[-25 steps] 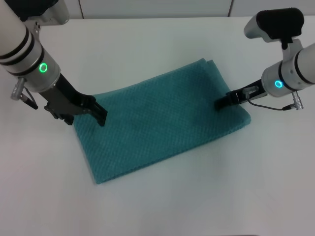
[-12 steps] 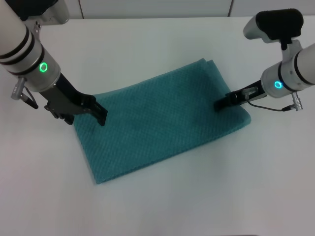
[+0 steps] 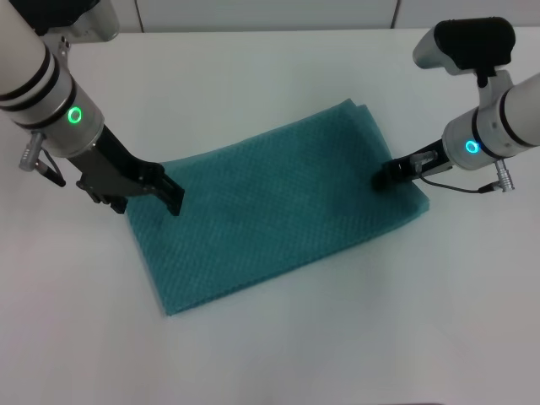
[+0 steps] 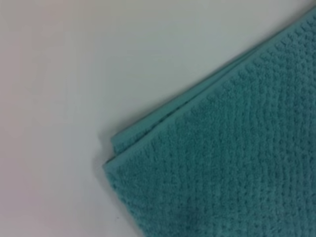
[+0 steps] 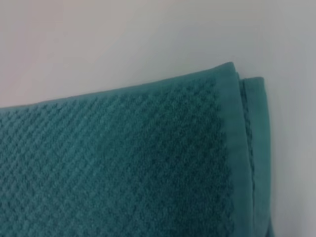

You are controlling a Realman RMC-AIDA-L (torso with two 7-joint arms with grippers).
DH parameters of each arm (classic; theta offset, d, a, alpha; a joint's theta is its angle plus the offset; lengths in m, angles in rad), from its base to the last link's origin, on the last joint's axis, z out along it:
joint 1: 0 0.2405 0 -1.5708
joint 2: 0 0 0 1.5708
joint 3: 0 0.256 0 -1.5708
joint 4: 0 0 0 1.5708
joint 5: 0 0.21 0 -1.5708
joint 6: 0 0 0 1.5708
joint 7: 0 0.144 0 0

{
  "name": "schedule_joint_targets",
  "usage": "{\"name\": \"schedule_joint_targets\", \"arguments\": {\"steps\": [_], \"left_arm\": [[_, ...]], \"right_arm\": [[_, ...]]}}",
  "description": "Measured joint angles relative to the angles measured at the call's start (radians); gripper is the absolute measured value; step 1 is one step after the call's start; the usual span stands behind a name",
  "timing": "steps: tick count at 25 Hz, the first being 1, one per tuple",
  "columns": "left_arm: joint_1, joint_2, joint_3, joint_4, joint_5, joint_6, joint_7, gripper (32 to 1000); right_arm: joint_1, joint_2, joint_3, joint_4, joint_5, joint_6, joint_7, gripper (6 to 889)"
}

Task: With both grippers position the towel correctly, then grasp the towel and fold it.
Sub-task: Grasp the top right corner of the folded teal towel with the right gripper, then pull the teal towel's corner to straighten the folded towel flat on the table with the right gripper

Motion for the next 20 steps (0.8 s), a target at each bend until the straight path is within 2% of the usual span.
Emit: {"name": "schedule_joint_targets", "arguments": {"steps": [5, 11, 20], "left_arm": [[0.002, 0.0, 0.0, 0.0, 0.0, 0.0, 0.0, 892], [0.003, 0.0, 0.0, 0.0, 0.0, -0.001, 0.0, 891], [0.003, 0.0, 0.0, 0.0, 0.0, -0.002, 0.0, 891]], "right_arm": [[0.0, 0.0, 0.001, 0.0, 0.0, -0.001, 0.001, 313], [0.0, 0.0, 0.001, 0.0, 0.0, -0.003, 0.001, 121], [0.0, 0.0, 0.001, 0.0, 0.001, -0.002, 0.001, 102]]}}
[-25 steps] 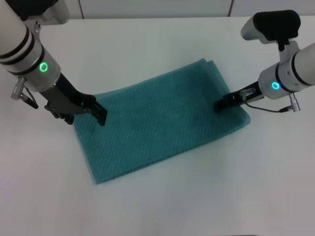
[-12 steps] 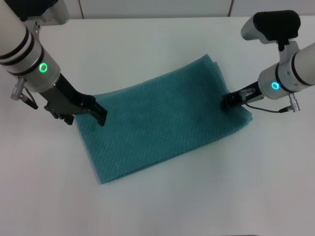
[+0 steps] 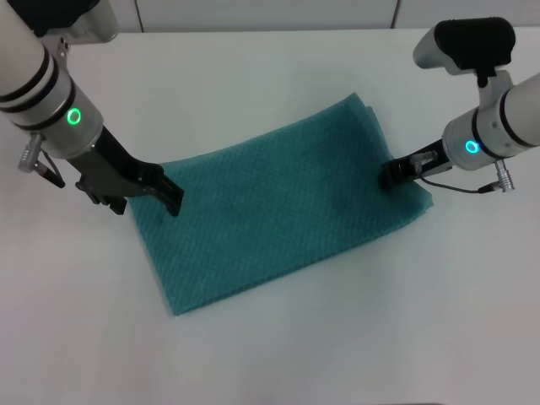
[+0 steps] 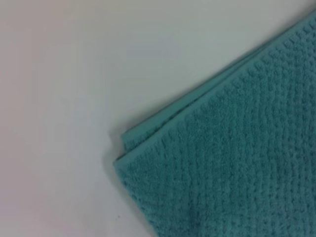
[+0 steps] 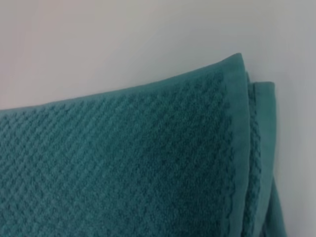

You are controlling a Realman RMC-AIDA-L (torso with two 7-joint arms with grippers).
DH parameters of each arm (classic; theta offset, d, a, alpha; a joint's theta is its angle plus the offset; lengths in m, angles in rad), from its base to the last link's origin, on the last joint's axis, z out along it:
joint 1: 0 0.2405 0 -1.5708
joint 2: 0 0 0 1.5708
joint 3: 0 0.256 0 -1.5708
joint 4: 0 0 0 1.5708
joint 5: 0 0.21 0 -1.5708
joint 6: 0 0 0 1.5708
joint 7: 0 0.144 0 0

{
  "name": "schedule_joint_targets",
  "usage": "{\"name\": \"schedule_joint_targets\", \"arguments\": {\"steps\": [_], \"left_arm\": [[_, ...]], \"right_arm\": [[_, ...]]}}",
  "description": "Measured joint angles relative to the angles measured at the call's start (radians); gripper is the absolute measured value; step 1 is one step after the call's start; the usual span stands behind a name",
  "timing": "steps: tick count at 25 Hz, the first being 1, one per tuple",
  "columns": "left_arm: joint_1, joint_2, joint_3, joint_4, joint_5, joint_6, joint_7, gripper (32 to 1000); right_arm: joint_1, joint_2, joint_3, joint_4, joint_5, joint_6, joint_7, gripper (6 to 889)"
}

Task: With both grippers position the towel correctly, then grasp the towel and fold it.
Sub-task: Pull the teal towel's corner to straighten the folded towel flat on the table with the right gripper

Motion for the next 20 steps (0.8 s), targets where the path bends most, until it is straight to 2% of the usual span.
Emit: {"name": "schedule_joint_targets", "arguments": {"steps": [11, 20], "left_arm": [[0.002, 0.0, 0.0, 0.0, 0.0, 0.0, 0.0, 891], [0.006, 0.0002, 0.0, 0.004, 0.002, 0.0, 0.0, 891]], "right_arm": [[0.0, -0.001, 0.0, -0.001, 0.0, 0.0, 0.0, 102], [-0.007, -0.003, -0.006, -0.02, 0.025, -0.042, -0.013, 101]]}}
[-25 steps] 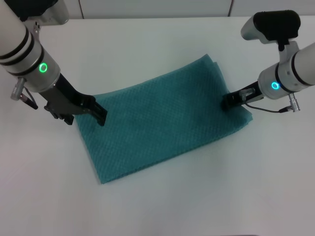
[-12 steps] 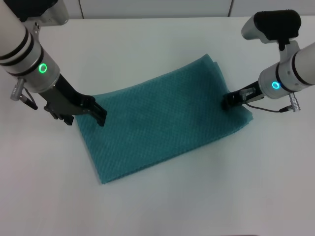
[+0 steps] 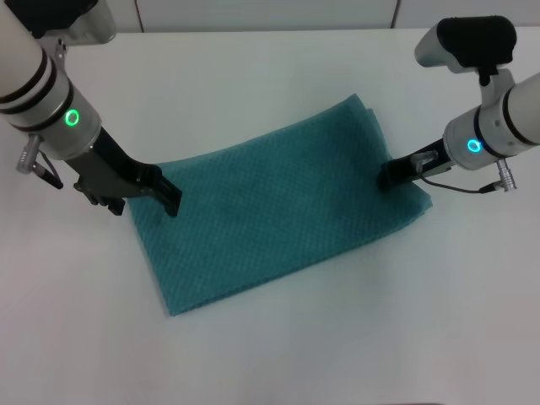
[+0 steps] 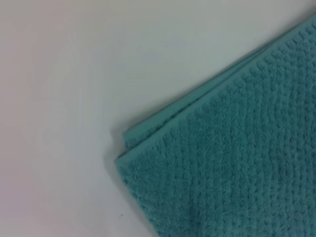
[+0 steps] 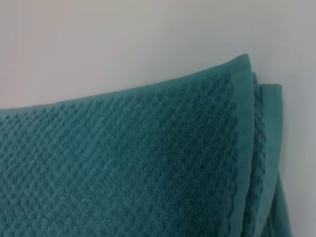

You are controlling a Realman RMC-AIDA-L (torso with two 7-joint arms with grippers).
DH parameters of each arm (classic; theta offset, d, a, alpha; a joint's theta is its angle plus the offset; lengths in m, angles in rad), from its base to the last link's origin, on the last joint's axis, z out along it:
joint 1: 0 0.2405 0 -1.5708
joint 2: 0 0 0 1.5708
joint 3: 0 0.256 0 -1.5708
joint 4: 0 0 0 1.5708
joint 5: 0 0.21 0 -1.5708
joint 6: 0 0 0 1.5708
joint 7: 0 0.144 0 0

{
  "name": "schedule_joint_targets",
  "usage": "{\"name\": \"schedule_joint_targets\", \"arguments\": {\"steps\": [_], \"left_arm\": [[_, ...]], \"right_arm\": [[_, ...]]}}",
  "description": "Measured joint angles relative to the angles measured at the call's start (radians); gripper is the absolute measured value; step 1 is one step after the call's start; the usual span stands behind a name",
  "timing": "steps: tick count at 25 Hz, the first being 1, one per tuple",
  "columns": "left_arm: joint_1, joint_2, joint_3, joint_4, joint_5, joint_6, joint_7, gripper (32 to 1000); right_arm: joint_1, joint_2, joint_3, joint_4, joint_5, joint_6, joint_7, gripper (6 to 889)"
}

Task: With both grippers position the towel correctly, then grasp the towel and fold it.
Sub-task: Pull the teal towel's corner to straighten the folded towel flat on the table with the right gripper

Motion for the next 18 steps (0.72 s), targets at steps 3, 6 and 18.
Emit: {"name": "schedule_joint_targets", "arguments": {"steps": [3, 6, 18], "left_arm": [[0.001, 0.0005, 0.0, 0.0, 0.001, 0.0, 0.0, 891], [0.002, 0.0013, 0.0, 0.0, 0.002, 0.0, 0.0, 891], [0.011, 0.0029, 0.0, -0.001, 0.006, 0.0, 0.0, 892]], "right_arm": [[-0.002, -0.001, -0.001, -0.007, 0.0, -0.016, -0.001, 101], [-0.002, -0.002, -0.002, -0.011, 0.0, -0.033, -0.001, 101], [-0.029, -0.003, -0.004, -0.088, -0.007, -0.146, -0.004, 100]]}}
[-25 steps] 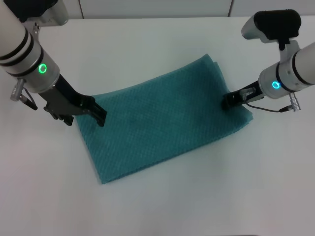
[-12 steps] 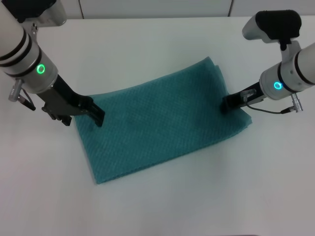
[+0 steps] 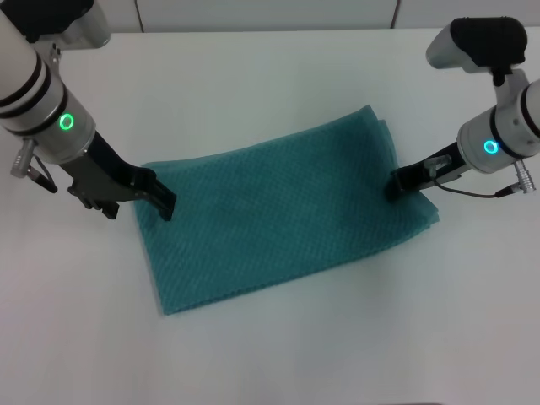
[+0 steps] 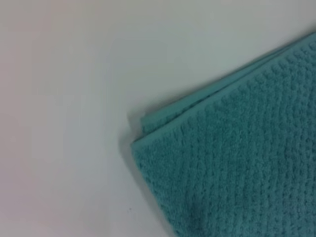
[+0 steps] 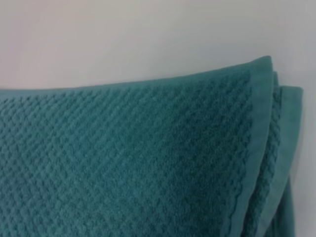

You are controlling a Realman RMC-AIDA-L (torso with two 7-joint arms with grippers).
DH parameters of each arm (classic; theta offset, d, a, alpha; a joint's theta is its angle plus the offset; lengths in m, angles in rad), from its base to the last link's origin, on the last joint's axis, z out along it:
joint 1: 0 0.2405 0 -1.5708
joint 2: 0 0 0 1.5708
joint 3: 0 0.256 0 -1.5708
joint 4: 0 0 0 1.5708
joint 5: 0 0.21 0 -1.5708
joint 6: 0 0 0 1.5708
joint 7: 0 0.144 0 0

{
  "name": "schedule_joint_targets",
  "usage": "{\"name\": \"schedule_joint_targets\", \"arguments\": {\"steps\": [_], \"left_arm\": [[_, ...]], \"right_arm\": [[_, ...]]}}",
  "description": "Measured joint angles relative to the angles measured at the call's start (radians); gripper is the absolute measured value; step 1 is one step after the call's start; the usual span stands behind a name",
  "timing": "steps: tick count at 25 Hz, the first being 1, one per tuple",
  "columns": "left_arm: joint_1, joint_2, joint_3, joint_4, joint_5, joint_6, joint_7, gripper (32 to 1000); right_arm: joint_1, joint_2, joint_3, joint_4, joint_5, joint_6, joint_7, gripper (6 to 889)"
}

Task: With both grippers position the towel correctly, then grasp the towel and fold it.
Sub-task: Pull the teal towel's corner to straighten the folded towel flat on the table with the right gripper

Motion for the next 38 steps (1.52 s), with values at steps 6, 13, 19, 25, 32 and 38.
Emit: {"name": "schedule_joint_targets", "arguments": {"steps": [6, 13, 19, 25, 32, 38], "left_arm": [[0.002, 0.0012, 0.0, 0.001, 0.0, 0.001, 0.0, 892], [0.002, 0.0015, 0.0, 0.001, 0.0, 0.002, 0.0, 892], [0.003, 0.0032, 0.0, 0.001, 0.0, 0.002, 0.0, 892], [0.006, 0.0032, 0.0, 0.003, 0.0, 0.003, 0.0, 892], [0.009, 0.003, 0.0, 0.003, 0.0, 0.003, 0.0, 891], [0.011, 0.003, 0.0, 0.005, 0.0, 0.003, 0.0, 891]], "right_arm": [[-0.004, -0.002, -0.004, -0.019, -0.002, -0.037, 0.0, 100], [-0.023, 0.001, -0.029, -0.067, -0.001, -0.101, 0.001, 100], [-0.028, 0.001, -0.029, -0.079, -0.003, -0.138, 0.0, 99], [-0.028, 0.002, -0.029, -0.079, -0.001, -0.163, -0.006, 99], [-0.027, 0.003, -0.029, -0.079, 0.005, -0.196, -0.016, 100], [-0.027, 0.004, -0.029, -0.102, 0.006, -0.238, -0.028, 100]]}}
